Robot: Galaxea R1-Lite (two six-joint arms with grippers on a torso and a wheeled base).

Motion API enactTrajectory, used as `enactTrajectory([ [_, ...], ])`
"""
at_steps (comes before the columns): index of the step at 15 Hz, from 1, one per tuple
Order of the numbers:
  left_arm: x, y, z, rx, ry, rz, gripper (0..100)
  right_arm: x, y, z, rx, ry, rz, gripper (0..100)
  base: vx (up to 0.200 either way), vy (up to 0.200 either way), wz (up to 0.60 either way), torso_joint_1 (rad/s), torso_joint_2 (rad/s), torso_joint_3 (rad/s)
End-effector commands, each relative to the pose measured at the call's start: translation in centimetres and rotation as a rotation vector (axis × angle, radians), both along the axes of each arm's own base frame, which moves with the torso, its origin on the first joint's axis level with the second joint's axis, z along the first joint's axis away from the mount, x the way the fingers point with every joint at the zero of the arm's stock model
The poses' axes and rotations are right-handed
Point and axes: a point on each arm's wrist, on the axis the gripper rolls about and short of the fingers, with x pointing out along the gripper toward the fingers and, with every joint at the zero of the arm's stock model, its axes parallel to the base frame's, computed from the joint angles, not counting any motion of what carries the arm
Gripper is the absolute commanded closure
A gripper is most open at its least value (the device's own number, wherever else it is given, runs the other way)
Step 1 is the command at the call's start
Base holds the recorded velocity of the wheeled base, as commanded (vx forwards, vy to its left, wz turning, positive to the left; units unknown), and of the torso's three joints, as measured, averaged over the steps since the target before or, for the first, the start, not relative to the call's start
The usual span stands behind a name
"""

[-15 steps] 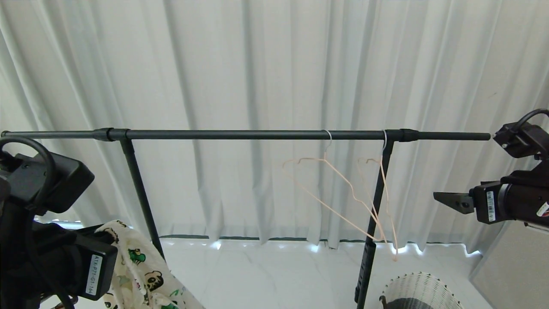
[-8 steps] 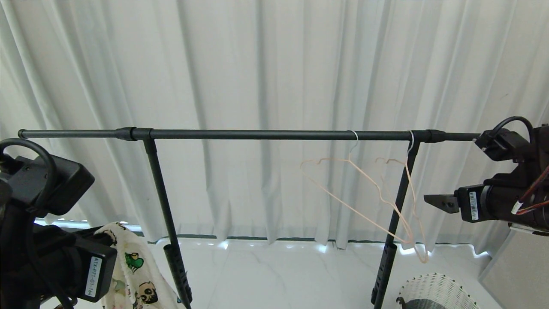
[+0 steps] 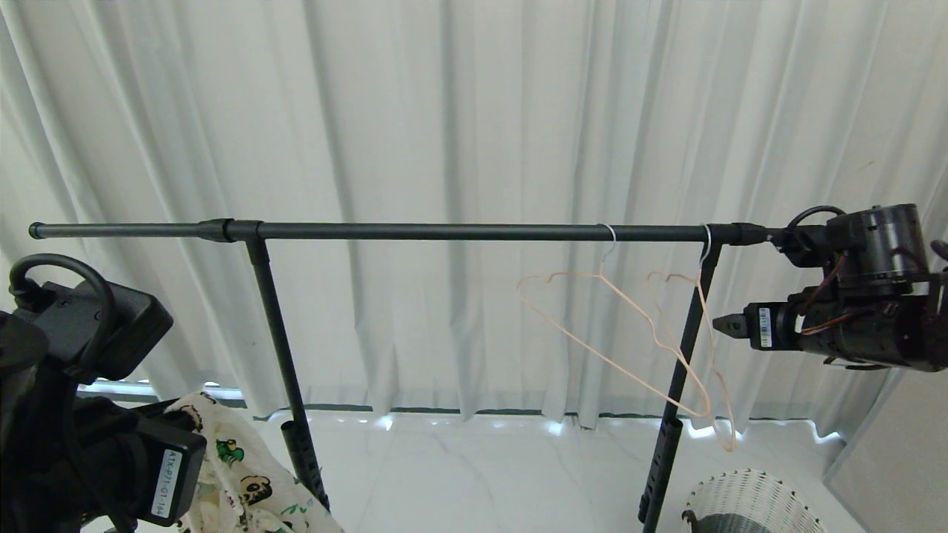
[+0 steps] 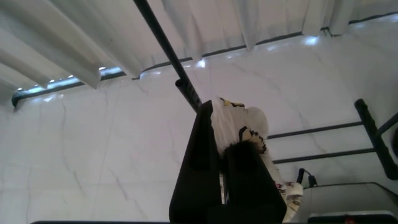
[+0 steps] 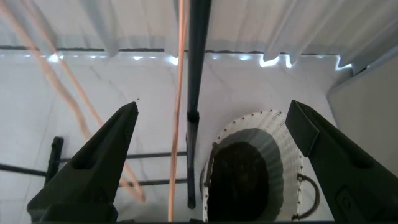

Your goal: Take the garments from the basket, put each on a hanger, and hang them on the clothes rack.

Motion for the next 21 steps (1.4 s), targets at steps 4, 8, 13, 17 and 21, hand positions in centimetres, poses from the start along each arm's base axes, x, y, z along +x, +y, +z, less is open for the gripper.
enactTrajectory([
  [4,0.4,0.5,-0.1,0.006,0.002,0.056,100,2.8,0.9,-4.1,0.011,0.11,0.053,0,0.0,0.0,0.0,0.0,0.0,0.0],
  [8,0.5,0.6,-0.1,0.008,0.003,0.059,100,4.3,1.3,-5.9,0.026,0.121,0.04,0,0.0,0.0,0.0,0.0,0.0,0.0],
  [13,0.4,0.6,-0.6,0.013,0.011,0.059,100,5.7,1.7,-6.6,0.046,0.131,0.023,0,0.0,0.0,0.0,0.0,0.0,0.0],
  [17,0.4,0.6,-1.3,0.009,0.003,0.06,100,6.3,1.8,-7.3,0.047,0.146,0.017,0,0.0,0.0,0.0,0.0,0.0,0.0],
  [21,0.4,0.6,-1.4,0.012,0.001,0.063,100,6.5,1.9,-7.6,0.055,0.152,0.01,100,0.0,0.0,0.0,0.0,0.0,0.0],
])
